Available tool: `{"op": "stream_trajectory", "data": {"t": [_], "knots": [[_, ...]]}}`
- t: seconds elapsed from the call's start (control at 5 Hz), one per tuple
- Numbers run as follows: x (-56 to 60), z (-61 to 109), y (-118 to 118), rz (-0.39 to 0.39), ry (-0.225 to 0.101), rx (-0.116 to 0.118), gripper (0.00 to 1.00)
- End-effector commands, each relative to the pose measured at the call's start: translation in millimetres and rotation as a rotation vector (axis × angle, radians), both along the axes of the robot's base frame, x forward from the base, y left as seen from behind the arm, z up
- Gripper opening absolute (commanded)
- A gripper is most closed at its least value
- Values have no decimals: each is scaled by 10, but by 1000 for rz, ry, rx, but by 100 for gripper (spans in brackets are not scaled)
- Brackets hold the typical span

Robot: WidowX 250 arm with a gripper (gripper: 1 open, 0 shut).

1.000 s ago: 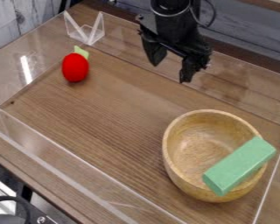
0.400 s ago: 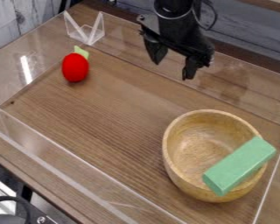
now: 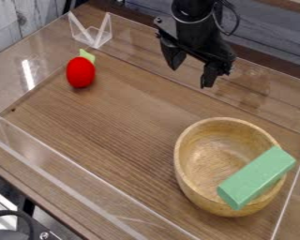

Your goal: Put the green block in the brown bowl

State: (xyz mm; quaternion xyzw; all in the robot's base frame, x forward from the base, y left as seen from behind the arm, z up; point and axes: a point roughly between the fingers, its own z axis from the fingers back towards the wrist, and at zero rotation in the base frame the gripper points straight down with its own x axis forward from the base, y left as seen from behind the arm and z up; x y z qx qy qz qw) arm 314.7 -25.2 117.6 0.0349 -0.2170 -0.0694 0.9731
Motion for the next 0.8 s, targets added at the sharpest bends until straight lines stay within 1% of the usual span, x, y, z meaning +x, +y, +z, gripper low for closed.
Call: {"op": "stream_trajectory", "data": {"t": [0.0, 0.4, 0.6], "knots": [[45, 195, 30, 0, -58, -2, 100], [47, 316, 161, 24, -81, 4, 100], [33, 395, 29, 40, -88, 5, 0]]}}
